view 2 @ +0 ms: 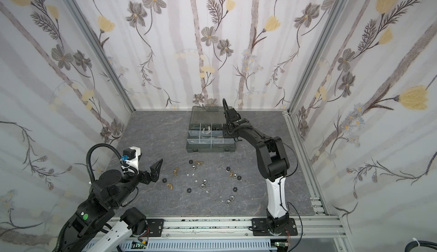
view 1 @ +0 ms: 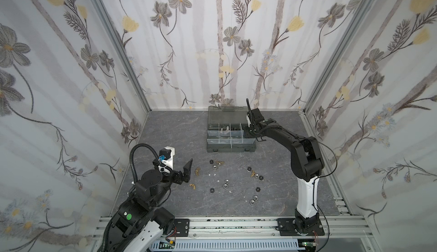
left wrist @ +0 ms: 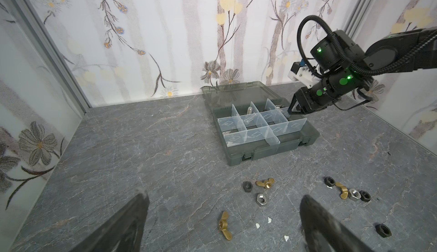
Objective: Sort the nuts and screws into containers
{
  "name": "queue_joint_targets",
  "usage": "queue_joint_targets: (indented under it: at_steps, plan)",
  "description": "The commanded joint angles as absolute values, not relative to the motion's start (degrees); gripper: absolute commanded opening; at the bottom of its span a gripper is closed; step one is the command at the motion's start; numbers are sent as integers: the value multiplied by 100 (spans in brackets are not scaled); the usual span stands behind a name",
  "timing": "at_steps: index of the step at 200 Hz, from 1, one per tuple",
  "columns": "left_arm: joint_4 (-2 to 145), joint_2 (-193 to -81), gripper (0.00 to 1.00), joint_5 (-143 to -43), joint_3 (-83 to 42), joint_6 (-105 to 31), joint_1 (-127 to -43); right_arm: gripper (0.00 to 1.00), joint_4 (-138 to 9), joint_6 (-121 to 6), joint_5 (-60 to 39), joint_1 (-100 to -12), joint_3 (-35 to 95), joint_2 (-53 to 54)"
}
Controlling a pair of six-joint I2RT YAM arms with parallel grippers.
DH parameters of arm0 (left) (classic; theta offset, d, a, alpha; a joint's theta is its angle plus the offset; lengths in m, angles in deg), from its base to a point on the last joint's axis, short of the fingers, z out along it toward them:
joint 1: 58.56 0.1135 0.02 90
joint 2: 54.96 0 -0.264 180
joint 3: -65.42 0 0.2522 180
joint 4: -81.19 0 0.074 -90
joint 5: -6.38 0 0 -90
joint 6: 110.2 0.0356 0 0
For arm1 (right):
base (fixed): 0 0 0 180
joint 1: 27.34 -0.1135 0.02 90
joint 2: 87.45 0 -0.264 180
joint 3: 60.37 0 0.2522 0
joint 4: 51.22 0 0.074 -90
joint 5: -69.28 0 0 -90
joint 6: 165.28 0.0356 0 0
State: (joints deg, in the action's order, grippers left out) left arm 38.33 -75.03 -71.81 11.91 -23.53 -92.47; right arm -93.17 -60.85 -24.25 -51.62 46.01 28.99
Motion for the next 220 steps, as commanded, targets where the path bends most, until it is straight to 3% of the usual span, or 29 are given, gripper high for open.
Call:
queue_joint_targets:
  at_steps: [1, 49, 106, 158, 205, 220]
  plan:
    - [4001, -7482, 100, -7228, 1157, -2354, -9231, 42, -9635, -6078, -2758, -5127, 4430, 2522]
    - [4001, -7438, 100, -7306, 1162, -2332, -9236, 45, -9763, -5873, -2858, -5114, 3672, 1996]
    - [4008, -7338, 100, -7351, 1176, -2312, -9231, 45, -9475, -5912, -2702, -5051, 3600, 2352]
    - [4009, -7341, 100, -7303, 1175, -2325, -9218, 25, -9208, -5968, -2304, -4797, 3445, 2574]
    - [4004, -7496, 100, -7189, 1166, -2367, -9212, 22, -9144, -6074, -1995, -4748, 3381, 2826]
    - [4003, -7560, 100, -7150, 1141, -2376, -9213, 16, -9145, -6041, -2033, -4746, 3366, 2892]
